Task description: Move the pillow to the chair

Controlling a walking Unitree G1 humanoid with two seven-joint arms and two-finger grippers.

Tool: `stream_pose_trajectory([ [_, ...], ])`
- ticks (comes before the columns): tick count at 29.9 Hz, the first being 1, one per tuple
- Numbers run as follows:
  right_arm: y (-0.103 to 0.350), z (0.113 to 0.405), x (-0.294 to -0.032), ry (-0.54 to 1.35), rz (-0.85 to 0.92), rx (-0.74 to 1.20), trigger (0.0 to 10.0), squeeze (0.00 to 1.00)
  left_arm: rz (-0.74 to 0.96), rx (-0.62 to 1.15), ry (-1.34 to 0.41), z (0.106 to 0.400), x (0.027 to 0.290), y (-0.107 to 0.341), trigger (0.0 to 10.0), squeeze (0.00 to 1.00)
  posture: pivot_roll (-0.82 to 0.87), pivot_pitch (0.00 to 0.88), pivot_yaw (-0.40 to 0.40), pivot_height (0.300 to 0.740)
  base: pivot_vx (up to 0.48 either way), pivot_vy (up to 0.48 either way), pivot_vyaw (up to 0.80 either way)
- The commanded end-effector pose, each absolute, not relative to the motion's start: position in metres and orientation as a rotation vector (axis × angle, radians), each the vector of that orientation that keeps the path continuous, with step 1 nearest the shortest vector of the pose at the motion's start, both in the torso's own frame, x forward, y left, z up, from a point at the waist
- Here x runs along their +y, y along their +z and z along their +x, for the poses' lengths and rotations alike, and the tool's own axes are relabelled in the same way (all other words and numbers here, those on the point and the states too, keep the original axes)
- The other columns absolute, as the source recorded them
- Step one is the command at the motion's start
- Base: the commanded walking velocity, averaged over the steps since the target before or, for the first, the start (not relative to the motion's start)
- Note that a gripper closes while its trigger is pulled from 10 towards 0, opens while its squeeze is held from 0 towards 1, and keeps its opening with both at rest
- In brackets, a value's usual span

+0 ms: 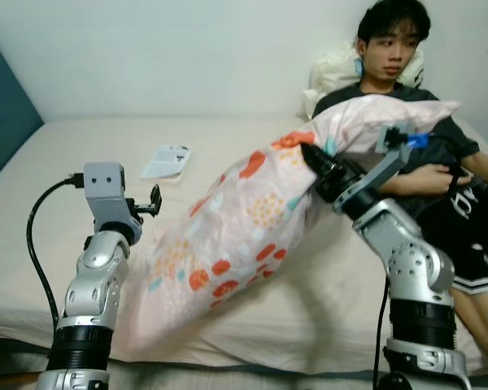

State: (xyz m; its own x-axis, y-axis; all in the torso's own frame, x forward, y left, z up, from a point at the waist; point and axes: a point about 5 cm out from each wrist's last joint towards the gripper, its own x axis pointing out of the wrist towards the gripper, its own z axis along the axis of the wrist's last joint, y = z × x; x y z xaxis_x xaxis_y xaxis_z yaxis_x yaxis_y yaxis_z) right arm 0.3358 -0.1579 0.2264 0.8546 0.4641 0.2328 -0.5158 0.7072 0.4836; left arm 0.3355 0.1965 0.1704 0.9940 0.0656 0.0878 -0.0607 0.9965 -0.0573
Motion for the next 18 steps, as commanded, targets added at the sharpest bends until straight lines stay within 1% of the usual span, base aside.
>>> stream_pose_trajectory([
  [1,0.244,0.331,-0.15,0.603,0.554,-0.17,0.0,0.0,-0.051,-0.066,0.08,0.333,0.199,0.166,10.0,0.0,-0.08,0.0,0.059,0.67,0.0,0.0,0.0],
  [3,0.243,0.331,-0.149,0.602,0.557,-0.164,0.0,0.0,-0.046,-0.051,0.089,0.335,0.199,0.166,10.0,0.0,-0.08,0.0,0.058,0.685,-0.48,0.0,0.0],
  [6,0.243,0.331,-0.149,0.602,0.558,-0.163,0.0,0.0,-0.046,-0.051,0.089,0.335,0.199,0.166,10.0,0.0,-0.08,0.0,0.058,0.69,-0.48,0.0,0.0],
  [8,0.242,0.33,-0.148,0.598,0.557,-0.16,0.0,0.0,-0.046,-0.047,0.089,0.334,0.199,0.164,10.0,0.0,-0.08,0.0,0.057,0.705,-0.48,0.0,0.0],
  [11,0.241,0.329,-0.147,0.592,0.557,-0.158,0.0,0.0,-0.044,-0.054,0.083,0.333,0.198,0.164,10.0,0.0,-0.08,0.0,0.057,0.715,-0.48,0.0,0.0],
  [15,0.236,0.328,-0.149,0.567,0.553,-0.162,0.0,0.0,-0.035,-0.058,0.075,0.331,0.195,0.162,10.0,0.0,-0.08,0.0,0.054,0.73,0.0,0.0,0.0],
  [18,0.232,0.326,-0.15,0.555,0.551,-0.157,0.0,0.0,-0.028,-0.058,0.068,0.328,0.192,0.16,10.0,0.0,-0.08,0.0,0.05,0.73,0.0,0.0,0.0],
])
